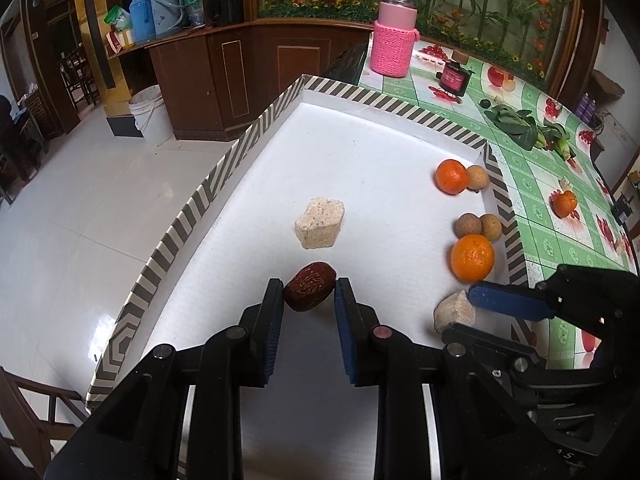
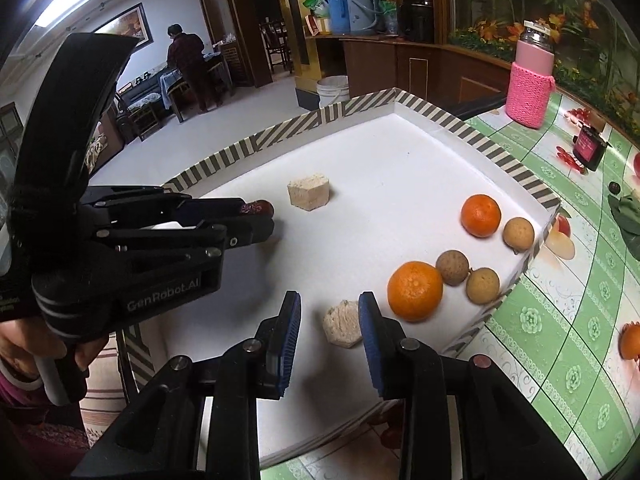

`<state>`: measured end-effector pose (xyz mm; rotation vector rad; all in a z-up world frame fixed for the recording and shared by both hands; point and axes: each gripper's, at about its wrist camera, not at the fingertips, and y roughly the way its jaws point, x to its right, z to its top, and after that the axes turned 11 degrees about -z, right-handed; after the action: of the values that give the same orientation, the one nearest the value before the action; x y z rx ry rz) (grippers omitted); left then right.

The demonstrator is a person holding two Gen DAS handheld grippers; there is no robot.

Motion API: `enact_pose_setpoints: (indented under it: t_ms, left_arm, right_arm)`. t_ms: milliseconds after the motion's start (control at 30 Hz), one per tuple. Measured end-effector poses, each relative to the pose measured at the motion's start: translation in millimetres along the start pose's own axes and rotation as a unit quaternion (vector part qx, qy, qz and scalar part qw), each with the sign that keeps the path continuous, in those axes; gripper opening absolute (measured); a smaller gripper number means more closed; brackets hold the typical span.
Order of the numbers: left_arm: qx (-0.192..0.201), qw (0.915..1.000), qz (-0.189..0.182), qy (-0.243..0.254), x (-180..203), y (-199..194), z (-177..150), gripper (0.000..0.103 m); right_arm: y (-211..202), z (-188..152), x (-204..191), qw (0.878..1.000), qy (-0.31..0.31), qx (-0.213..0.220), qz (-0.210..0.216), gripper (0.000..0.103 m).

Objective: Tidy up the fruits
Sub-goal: 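Carry the date and cube over the tray and open both grippers, then move the left gripper back to the table and grasp an orange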

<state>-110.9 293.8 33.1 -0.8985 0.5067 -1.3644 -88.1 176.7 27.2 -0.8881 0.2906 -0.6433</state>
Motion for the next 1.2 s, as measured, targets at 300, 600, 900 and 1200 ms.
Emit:
enact_pose_setpoints:
  t_ms: [300, 600, 900, 1200]
  left_arm:
    - [0.009, 0.9999, 0.011, -0.005, 3, -3, -1, 0.057]
    - [0.047, 0.9987, 0.014, 0.013, 25, -18, 3, 0.072]
    - [0.078, 0.9957, -0.014, 0.048, 70, -21, 9, 0.072]
    - [0.062, 0.9899, -0.090, 0.090, 138, -9, 19, 0.072]
  right_arm:
    - [-24, -7, 17, 0.999, 0.038, 0.031, 0.014, 0.061]
    - [-52, -21, 51, 0.994, 0.095, 0.059, -0.011, 0.077]
    - [-82, -48, 92, 0.988, 0.124, 0.086, -0.039, 0.077]
    - [-118, -94, 161, 0.978, 0.152, 0.069, -0.122, 0.087]
